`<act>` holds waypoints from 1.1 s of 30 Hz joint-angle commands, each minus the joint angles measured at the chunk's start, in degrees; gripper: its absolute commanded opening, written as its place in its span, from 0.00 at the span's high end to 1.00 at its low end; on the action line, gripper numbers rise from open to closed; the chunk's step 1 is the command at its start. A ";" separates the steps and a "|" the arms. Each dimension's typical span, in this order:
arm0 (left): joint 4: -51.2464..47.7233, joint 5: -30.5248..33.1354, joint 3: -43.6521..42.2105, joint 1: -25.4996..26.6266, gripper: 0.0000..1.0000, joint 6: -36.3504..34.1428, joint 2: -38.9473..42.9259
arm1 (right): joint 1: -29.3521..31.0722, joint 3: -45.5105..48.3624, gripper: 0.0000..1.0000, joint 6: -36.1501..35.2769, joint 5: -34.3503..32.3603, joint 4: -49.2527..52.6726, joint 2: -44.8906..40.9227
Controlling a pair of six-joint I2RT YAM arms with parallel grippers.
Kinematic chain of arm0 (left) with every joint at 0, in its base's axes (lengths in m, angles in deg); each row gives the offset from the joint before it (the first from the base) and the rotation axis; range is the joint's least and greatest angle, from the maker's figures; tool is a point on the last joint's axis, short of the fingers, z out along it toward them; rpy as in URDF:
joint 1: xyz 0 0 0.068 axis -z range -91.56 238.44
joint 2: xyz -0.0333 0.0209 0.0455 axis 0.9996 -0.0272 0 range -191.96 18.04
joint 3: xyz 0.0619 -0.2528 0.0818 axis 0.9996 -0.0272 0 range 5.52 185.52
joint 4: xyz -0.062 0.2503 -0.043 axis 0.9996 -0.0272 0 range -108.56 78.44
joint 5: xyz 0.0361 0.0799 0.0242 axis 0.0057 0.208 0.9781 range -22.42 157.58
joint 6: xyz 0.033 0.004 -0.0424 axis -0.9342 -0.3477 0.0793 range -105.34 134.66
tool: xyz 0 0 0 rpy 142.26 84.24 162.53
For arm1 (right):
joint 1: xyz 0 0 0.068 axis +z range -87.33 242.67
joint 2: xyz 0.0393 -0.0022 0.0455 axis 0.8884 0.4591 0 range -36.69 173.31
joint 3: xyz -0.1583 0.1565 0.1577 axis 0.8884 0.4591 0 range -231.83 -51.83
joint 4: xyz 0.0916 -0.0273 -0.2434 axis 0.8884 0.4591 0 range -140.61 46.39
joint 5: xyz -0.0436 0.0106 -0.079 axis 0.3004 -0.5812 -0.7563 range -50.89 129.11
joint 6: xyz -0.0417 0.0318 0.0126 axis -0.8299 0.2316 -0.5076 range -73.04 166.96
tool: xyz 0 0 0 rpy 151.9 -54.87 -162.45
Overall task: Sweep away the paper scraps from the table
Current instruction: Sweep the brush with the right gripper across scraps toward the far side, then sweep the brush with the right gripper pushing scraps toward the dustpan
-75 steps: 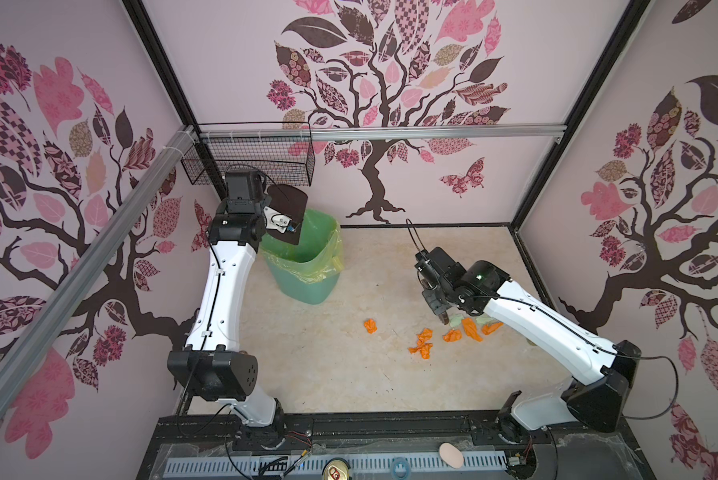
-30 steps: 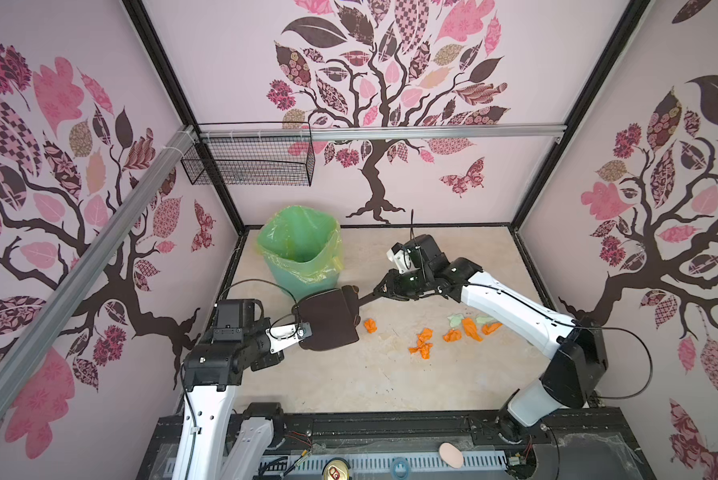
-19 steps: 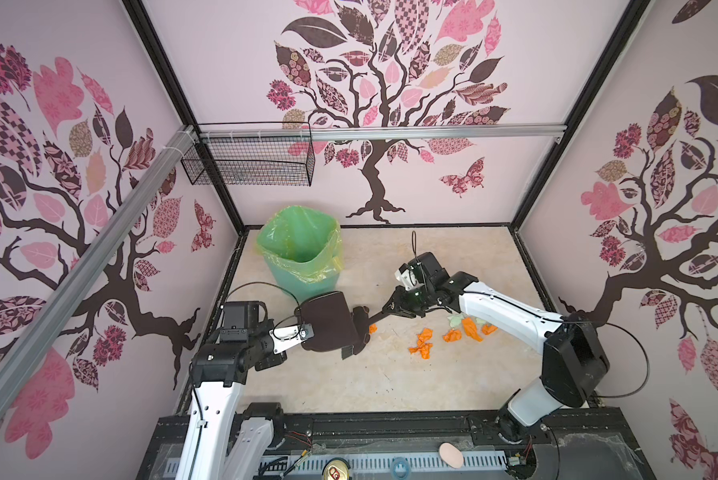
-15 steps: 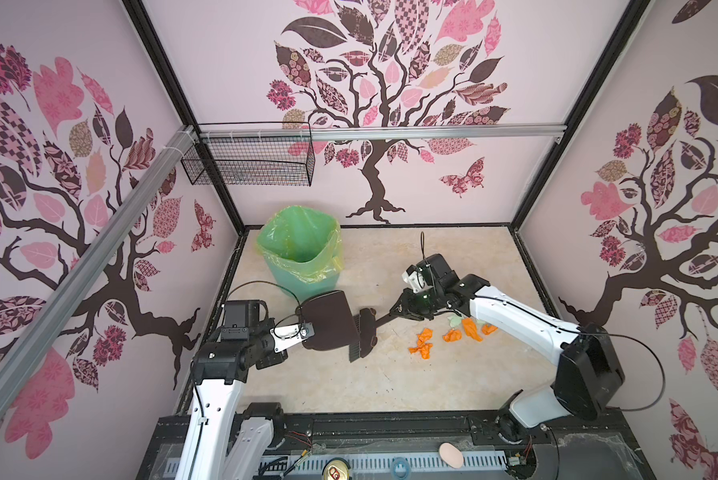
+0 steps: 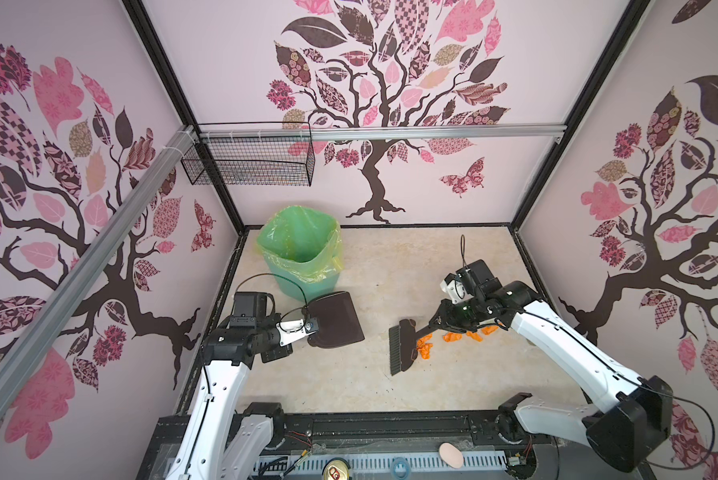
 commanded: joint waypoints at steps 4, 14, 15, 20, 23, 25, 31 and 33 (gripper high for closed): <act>2.88 -1.69 -1.30 1.97 1.00 1.83 -1.56 | -1.47 -4.57 1.00 -5.18 -2.58 7.26 -1.83; 6.81 -0.48 -1.89 7.00 1.00 4.49 -4.18 | -1.54 -46.77 1.00 -12.43 -23.12 21.95 10.32; 7.22 -0.68 -1.99 6.95 1.00 4.78 -4.68 | -1.45 -49.20 1.00 -13.47 -28.78 23.05 11.91; 9.38 -1.54 -4.13 7.21 1.00 5.77 -6.89 | -1.54 -47.60 1.00 -15.85 -58.13 26.90 19.51; 10.56 -1.01 -6.33 7.56 1.00 5.22 -6.27 | -1.50 -44.34 1.00 -14.95 -64.16 30.01 24.49; 10.78 -0.63 -7.24 8.02 1.00 4.96 -5.83 | -1.46 -42.56 1.00 -13.83 -65.13 30.48 27.25; 11.68 1.57 -9.80 13.29 1.00 8.03 -5.15 | -1.56 -34.54 1.00 -14.42 -69.28 26.04 28.22; 12.59 2.56 -11.27 16.12 1.00 10.03 -4.86 | -1.59 -33.43 1.00 -14.88 -69.66 25.02 27.66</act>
